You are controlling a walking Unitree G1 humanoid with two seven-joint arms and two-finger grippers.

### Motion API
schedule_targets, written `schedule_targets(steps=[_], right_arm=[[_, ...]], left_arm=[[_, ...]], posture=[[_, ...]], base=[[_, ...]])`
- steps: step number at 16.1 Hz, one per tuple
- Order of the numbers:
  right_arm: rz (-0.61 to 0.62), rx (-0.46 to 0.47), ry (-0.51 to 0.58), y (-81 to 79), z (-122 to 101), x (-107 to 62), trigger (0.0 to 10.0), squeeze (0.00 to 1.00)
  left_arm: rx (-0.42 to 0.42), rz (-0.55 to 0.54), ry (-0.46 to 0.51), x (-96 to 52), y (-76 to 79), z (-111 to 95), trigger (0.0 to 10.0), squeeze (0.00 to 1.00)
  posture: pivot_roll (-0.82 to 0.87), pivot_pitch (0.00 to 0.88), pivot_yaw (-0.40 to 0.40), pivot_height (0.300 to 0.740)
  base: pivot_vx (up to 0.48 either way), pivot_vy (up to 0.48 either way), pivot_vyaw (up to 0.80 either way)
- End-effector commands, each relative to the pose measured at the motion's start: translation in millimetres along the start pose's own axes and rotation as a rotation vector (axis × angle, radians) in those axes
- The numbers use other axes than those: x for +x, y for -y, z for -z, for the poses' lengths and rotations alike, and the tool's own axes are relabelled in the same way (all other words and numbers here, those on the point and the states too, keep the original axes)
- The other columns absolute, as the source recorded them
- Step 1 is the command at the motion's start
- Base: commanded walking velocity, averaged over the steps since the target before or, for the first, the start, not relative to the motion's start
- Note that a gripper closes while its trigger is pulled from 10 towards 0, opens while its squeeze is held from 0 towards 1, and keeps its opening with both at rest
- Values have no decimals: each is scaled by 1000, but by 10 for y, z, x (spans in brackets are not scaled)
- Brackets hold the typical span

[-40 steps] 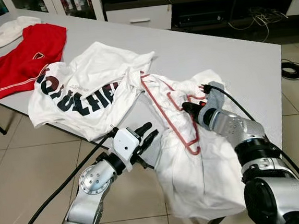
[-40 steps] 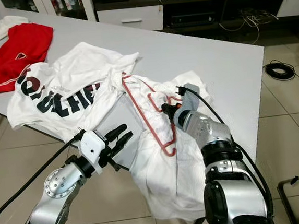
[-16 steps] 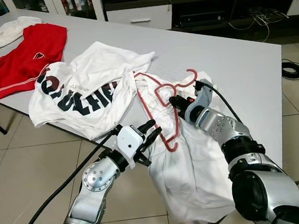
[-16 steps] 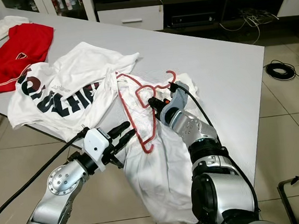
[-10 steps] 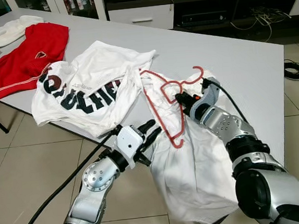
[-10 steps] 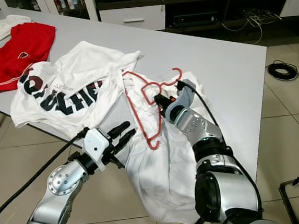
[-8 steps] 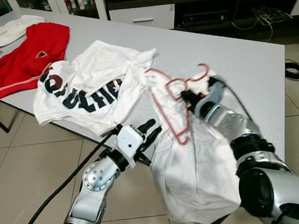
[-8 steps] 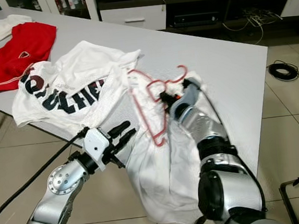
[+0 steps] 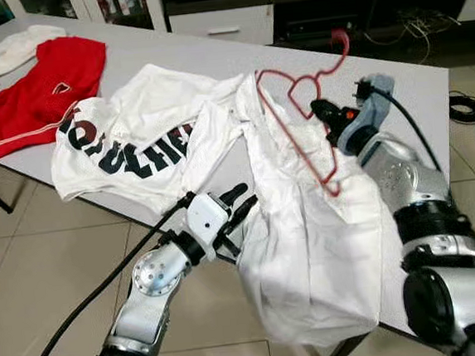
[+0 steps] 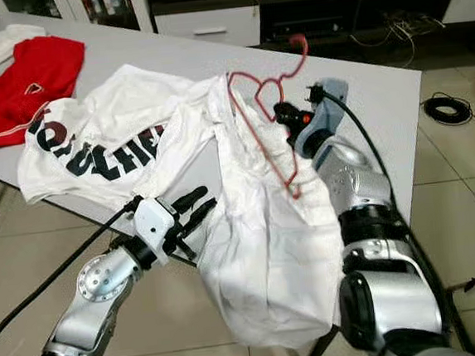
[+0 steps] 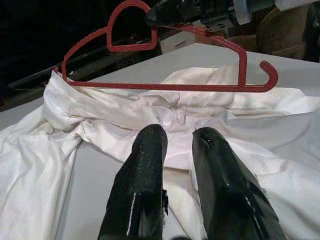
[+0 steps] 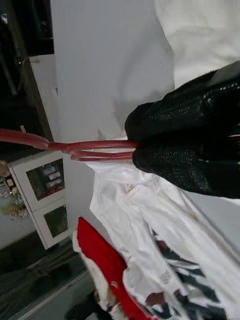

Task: Hang hanger

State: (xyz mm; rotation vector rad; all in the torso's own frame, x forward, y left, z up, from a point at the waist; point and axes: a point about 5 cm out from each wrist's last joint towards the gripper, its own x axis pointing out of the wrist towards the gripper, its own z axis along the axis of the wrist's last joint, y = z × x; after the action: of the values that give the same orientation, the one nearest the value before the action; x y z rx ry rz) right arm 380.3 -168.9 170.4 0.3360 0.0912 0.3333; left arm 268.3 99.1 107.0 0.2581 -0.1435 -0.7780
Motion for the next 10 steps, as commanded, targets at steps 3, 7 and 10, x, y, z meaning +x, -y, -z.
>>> schedule_targets(steps=[3,7,10], right_arm=[[-87,-225,1,-63,-89,-77,0,0],[-147,-346,-59,50,-146,-230,0,0],[-193,-385,-92,146,-269,-361,0,0]], left_arm=[[21,-8,-5,18,-33,4,10000,0],[19,-8,-1,30,-7,13,10000,0],[24,-4,-1,39,2,19,10000,0]], posture=[[-76,0,66,736],[-81,0,61,736],[-82,0,60,736]], base=[[0,0,0],[0,0,0],[0,0,0]])
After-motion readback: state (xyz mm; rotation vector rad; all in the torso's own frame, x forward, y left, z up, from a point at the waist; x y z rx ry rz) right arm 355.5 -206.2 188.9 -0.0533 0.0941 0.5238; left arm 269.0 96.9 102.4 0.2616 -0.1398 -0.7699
